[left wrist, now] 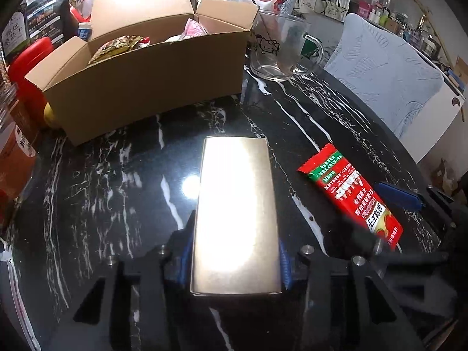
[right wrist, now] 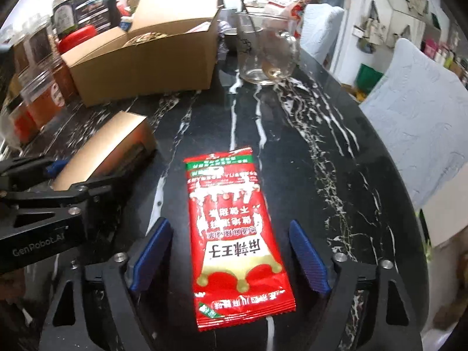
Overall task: Organize snacks
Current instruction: 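Carry the gold box and red packet over the cardboard box with both grippers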
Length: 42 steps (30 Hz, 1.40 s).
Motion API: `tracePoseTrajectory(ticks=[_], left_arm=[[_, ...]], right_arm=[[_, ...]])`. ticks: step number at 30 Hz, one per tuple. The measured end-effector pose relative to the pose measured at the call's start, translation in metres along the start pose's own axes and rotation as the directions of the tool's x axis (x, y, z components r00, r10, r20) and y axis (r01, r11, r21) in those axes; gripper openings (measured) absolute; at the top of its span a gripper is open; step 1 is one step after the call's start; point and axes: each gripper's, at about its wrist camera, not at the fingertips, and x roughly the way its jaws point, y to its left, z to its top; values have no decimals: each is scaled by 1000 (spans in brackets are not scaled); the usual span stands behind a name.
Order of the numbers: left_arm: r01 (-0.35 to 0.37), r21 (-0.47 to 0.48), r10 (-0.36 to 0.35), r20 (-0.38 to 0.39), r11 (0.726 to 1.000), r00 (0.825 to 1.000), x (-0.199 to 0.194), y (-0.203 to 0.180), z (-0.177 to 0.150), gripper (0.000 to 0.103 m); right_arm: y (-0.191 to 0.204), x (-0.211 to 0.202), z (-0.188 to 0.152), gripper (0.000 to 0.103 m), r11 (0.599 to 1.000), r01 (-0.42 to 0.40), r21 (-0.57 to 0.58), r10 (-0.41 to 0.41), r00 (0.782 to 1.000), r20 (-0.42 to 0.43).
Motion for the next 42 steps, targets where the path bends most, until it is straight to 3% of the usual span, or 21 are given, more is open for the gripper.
tracePoseTrajectory(ticks=[1,5,10,18,28,36,42], left_arm=[[3,0,-3,2,1000,1000,0,0,0,45],[11,-1,-11,4,1000,1000,-2,2,-3,45],[18,-1,-18,24,1000,1000,-15,6,-8,45],[16,-20,-15,50,1000,999,-36,23,-12,45],[-24,-61,31,118,998,993,-66,48,-7,45],[-36,-93,55,204,995,977,-97,68,8,45],[-49,-112,79,283,993,956,-115,84,31,45]], right_arm=[[0,-2,1,50,1000,1,4,-1,1000,9],[0,-2,2,46,1000,13,1,-13,1000,22],[1,-3,3,45,1000,7,14,-8,1000,29],[5,-23,5,44,990,-108,86,102,992,75],[37,-47,23,44,975,-216,50,208,969,135],[60,-66,54,44,958,-286,-14,282,938,201],[72,-75,80,44,949,-305,-75,314,918,244]])
